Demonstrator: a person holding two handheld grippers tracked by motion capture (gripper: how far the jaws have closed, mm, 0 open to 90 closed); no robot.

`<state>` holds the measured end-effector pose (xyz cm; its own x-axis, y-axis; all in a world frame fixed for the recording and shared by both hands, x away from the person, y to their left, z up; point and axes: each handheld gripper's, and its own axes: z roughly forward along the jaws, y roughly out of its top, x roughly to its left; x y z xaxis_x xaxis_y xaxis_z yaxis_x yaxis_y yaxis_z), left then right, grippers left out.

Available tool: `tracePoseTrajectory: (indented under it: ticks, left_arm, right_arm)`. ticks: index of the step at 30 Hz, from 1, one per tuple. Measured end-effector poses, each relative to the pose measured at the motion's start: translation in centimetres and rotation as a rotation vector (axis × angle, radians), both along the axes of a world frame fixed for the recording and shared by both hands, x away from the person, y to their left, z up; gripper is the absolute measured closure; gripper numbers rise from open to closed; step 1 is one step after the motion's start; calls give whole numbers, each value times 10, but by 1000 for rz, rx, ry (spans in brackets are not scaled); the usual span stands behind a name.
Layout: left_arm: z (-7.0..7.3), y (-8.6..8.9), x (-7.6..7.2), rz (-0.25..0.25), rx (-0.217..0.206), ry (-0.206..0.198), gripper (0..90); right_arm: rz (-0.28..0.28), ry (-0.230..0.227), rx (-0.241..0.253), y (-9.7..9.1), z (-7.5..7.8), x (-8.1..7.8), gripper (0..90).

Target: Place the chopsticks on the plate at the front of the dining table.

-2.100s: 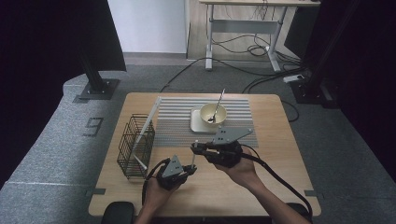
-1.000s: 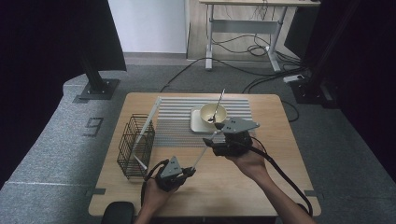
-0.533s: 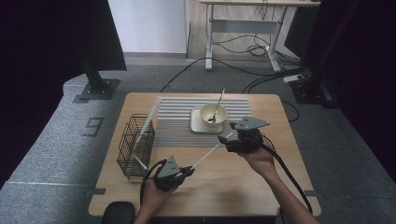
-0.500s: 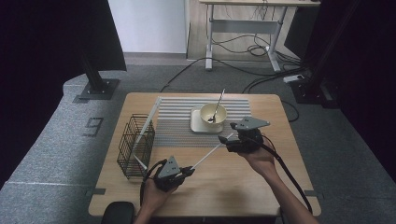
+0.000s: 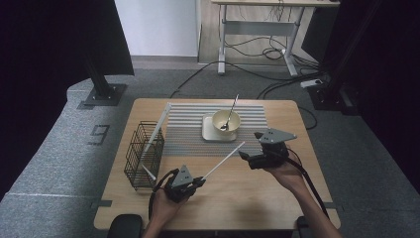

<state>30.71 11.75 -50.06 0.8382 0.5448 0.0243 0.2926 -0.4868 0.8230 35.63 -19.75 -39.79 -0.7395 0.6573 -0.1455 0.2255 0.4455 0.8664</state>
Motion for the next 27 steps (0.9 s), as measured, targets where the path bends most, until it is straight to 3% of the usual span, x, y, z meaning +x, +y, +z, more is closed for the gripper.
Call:
tracePoseTrajectory:
  ticks: [3,6,11,12,27]
  left_arm:
    - [-1,-1,1,8,5,14,855]
    - [-2,-2,2,16,7,23,855]
    - [-3,-3,4,22,16,29,855]
    - [-3,-4,5,28,16,34,855]
    - [3,-4,16,76,20,56,855]
  right_arm:
    - [0,-4,-31,-5,-9,-4,43]
    - [1,15,-28,-12,-19,-7,4]
    - [-5,46,-15,-23,-30,-12,0]
    - [-20,63,-8,-32,-40,-15,0]
    - [-111,136,28,-71,-99,-25,0]
